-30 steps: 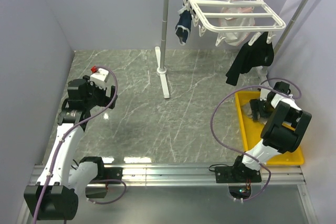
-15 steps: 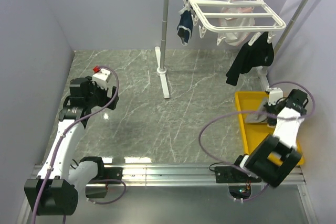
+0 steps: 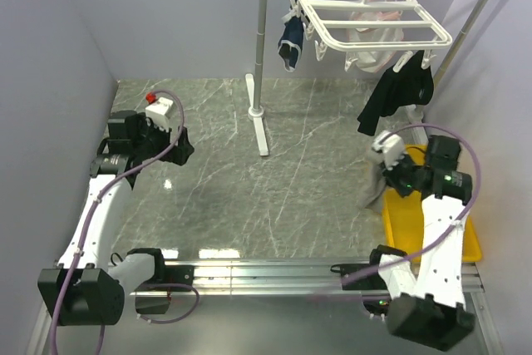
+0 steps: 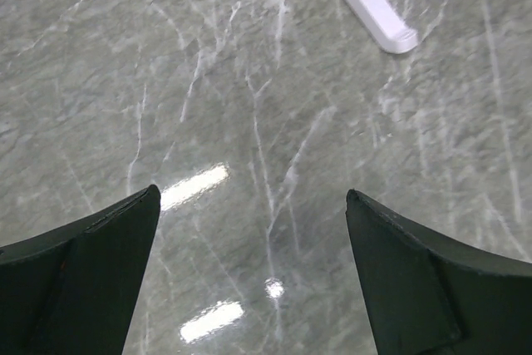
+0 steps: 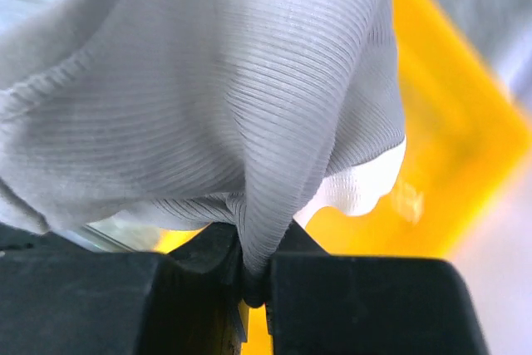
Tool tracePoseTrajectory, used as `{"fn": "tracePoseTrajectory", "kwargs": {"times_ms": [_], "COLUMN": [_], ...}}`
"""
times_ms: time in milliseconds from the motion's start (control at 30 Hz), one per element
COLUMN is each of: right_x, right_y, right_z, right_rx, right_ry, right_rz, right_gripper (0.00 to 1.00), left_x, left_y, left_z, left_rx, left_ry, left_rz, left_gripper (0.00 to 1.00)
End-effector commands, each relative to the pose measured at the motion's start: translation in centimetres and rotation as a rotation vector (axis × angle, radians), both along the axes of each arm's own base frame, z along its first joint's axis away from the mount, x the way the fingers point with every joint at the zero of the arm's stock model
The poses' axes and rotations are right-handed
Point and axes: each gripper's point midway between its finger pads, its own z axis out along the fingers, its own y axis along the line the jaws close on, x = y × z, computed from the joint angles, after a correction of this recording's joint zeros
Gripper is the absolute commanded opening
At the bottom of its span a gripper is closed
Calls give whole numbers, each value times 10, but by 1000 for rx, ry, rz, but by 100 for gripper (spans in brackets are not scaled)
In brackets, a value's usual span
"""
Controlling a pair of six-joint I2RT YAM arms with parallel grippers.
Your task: Clip the underwear to the hanger
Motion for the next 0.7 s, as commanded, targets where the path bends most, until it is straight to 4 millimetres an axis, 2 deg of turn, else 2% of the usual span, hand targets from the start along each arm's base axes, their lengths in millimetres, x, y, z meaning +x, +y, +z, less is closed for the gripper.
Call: {"fn": "tracePoseTrajectory", "kwargs": {"times_ms": [0, 100, 133, 167, 267, 300, 367, 400, 500, 533, 600, 633, 667], "right_x": [5, 18, 27, 29, 44, 42, 52, 47, 58, 58, 53, 51, 49], "right_y": [51, 87, 92, 114, 140, 159, 178, 197, 225, 244, 268, 290, 302], "right_z": [25, 38, 44, 45, 46, 44, 38, 35, 24, 20, 21, 26, 29], "right_rx": [79, 127, 137, 149, 155, 162, 156, 167, 153, 158, 213, 270, 323], "right_ry": [-61, -89, -117, -112, -141, -139, -169, -163, -154, -163, -170, -202, -204], "right_rz": [128, 217, 220, 293, 325, 375, 413, 458, 489, 533, 569, 606, 619], "right_gripper": [0, 0, 0, 0, 0, 0, 0, 0, 0, 0, 0, 0, 0], "left_x": [1, 0, 0, -1, -3, -4, -5, -5, -7, -7, -6, -6, -5], "left_y": [-9, -9, -9, -12, -13, -14, -15, -14, -14, -14, -14, -14, -15], "left_z": [29, 40, 43, 46, 48, 51, 50, 54, 51, 49, 48, 47, 46], "left_rx": [-101, -161, -195, -227, -310, -329, -350, -350, -352, -356, -363, -370, -375], "left_ry": [-11, -11, -2, 0, 33, 26, 29, 10, 2, 5, 12, 18, 23], "left_rz": [-26, -23, -13, -30, -21, -31, -31, -34, -27, -23, -22, -16, -15], "left_gripper": [99, 99, 99, 99, 99, 99, 99, 99, 99, 99, 99, 99, 99]}}
